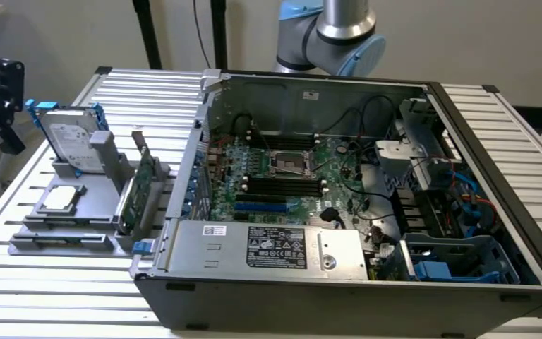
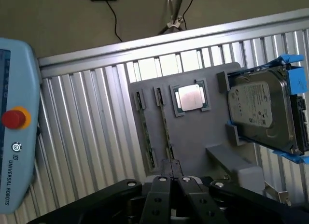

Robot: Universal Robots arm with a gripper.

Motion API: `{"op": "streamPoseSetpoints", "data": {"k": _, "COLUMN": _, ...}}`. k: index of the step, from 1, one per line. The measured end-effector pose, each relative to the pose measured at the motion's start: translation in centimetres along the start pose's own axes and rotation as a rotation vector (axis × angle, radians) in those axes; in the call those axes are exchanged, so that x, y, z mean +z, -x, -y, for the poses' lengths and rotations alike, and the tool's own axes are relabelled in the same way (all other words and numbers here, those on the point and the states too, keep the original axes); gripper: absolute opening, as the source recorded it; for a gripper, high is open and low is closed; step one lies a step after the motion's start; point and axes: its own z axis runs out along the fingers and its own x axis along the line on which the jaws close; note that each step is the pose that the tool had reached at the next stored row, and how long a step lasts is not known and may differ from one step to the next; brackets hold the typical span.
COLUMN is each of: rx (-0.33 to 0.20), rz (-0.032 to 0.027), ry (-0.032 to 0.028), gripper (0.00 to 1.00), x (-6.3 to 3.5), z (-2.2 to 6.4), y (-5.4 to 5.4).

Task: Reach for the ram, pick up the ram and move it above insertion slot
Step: 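Pick up the ram and move it above insertion slot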

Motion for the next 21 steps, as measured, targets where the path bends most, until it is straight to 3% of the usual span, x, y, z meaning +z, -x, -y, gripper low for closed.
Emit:
{"op": "streamPoseSetpoints", "data": {"k": 15, "rx": -0.269, "rz": -0.0043, "ry": 0.0041, "gripper": 0.11, "x": 0.0, "z": 0.01, "y": -0.01}}
{"op": "streamPoseSetpoints", "data": {"k": 18, "rx": -0.291, "rz": -0.0046, "ry": 0.0041, "gripper": 0.12, "x": 0.0, "z": 0.0, "y": 0.0}}
{"op": "streamPoseSetpoints", "data": {"k": 21, "rx": -0.294, "rz": -0.0047, "ry": 0.0038, "gripper": 0.24, "x": 0.0, "z": 0.0, "y": 0.0}}
